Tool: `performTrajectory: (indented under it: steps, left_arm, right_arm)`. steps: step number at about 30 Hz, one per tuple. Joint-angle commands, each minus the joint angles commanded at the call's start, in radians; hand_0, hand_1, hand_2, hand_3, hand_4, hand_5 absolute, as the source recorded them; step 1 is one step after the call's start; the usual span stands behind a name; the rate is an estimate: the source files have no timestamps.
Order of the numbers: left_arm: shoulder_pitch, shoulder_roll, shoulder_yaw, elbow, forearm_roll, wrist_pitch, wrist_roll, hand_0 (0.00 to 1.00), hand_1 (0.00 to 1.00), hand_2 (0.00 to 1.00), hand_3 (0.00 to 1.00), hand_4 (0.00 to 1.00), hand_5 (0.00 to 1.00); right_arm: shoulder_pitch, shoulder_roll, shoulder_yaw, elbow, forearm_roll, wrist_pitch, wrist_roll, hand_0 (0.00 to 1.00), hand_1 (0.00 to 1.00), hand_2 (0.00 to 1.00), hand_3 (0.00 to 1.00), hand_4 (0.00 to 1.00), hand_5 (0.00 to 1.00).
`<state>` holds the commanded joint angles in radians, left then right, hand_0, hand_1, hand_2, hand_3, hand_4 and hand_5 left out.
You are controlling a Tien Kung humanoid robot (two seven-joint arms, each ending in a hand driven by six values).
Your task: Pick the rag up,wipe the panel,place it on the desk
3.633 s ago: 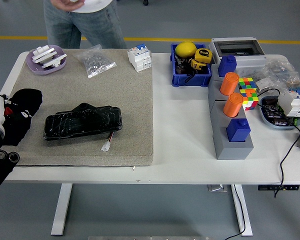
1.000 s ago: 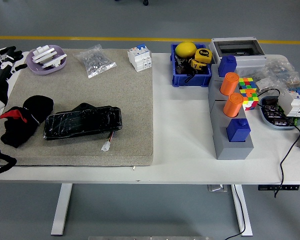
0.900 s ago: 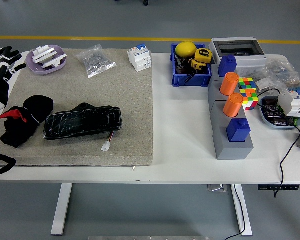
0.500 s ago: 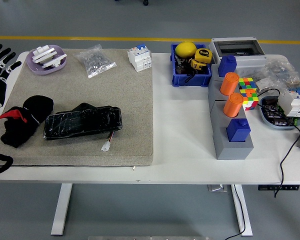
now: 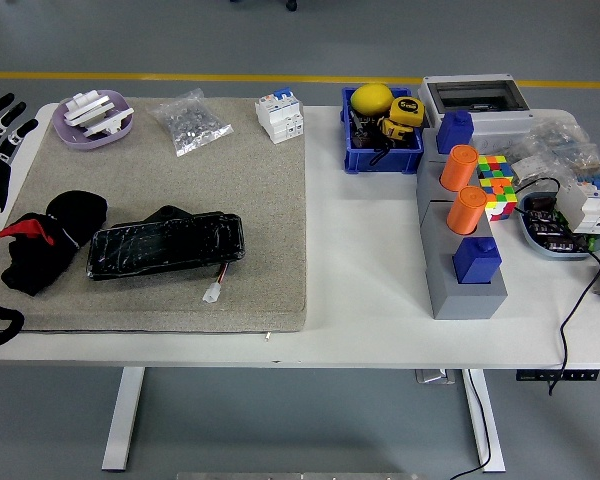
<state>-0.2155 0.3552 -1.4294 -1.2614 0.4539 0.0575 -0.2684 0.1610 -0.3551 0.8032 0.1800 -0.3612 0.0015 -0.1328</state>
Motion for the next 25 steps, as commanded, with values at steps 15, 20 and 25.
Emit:
performTrajectory:
  steps: [15,20,25]
  left_arm:
    - [0.010,0.000,-0.004,-0.007,-0.009,0.021,0.011,0.518,0.661,0.597,0.589,0.751,0.268]
    - [0.013,0.004,-0.008,-0.011,-0.008,0.021,0.009,0.518,0.655,0.596,0.589,0.750,0.262]
    - [0.013,0.010,-0.008,-0.017,0.001,0.023,0.010,0.518,0.655,0.596,0.589,0.750,0.262]
  right_arm:
    - [0.004,0.001,-0.078,0.000,0.071,0.009,0.008,0.714,0.258,0.627,0.629,0.998,0.582]
    - [0.010,0.003,-0.102,0.000,0.090,0.010,0.007,0.715,0.258,0.627,0.629,0.998,0.583]
    - [0.017,-0.002,-0.152,0.000,0.132,0.015,0.010,0.715,0.258,0.627,0.629,0.998,0.583]
